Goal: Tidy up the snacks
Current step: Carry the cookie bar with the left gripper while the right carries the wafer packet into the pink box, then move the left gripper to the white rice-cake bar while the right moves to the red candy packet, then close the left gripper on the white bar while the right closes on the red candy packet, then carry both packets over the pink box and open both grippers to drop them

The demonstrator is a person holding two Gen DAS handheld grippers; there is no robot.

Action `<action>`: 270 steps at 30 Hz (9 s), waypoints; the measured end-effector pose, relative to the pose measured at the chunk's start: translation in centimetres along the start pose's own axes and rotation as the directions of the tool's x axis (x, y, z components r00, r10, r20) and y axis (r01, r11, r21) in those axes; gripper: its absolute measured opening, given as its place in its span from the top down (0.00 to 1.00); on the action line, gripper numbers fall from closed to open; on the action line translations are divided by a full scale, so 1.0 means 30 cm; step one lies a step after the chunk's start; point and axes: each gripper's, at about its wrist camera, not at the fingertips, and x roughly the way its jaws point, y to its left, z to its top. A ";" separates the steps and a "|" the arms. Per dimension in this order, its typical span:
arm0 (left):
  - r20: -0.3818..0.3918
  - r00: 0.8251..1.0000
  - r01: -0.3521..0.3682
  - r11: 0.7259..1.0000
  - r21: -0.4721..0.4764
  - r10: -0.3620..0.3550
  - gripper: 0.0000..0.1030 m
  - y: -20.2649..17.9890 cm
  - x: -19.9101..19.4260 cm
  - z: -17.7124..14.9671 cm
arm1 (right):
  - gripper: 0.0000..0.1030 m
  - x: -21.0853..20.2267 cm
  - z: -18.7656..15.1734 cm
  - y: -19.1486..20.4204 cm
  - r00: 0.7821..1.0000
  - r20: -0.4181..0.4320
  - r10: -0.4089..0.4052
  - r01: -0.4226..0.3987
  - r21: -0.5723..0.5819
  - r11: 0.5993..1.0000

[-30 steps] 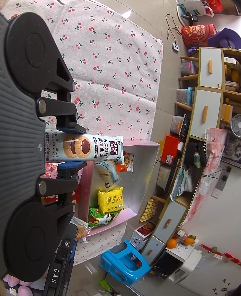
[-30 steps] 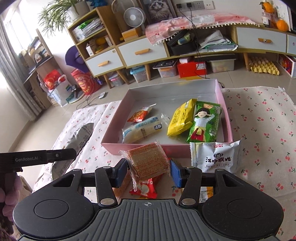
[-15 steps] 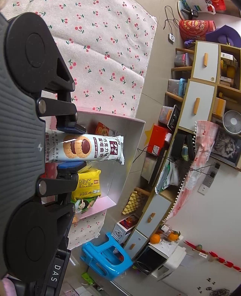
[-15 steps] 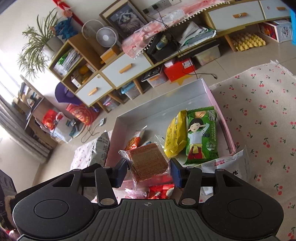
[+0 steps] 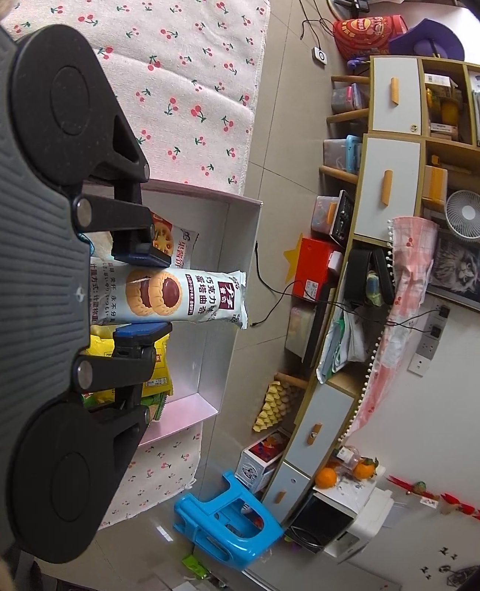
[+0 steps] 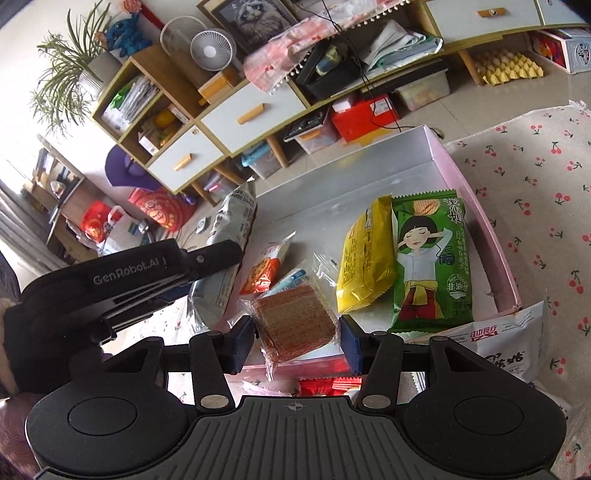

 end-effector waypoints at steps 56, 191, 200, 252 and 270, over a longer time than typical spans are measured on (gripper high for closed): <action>-0.043 0.995 -0.088 0.989 0.121 0.094 0.01 0.081 -0.293 -0.224 | 0.11 -0.310 -0.194 0.079 0.986 0.067 -0.150 0.164 -0.307 0.937; -0.114 0.982 0.168 0.966 0.197 -0.147 0.85 0.001 -0.352 -0.401 | 0.76 -0.409 -0.277 -0.020 0.980 0.046 -0.195 0.199 -0.365 0.909; -0.138 0.981 0.162 0.966 0.201 -0.136 0.99 -0.009 -0.335 -0.387 | 0.76 -0.387 -0.231 -0.022 0.985 0.025 -0.171 0.170 -0.320 0.932; -0.197 0.979 0.093 0.983 0.161 -0.060 0.75 -0.058 -0.307 -0.330 | 0.75 -0.286 -0.175 0.079 0.977 -0.097 -0.191 0.158 -0.276 0.948; -0.106 0.993 0.048 0.998 0.027 -0.045 0.75 -0.052 -0.199 -0.184 | 0.75 -0.158 0.039 0.034 0.988 0.049 -0.145 0.149 -0.086 0.985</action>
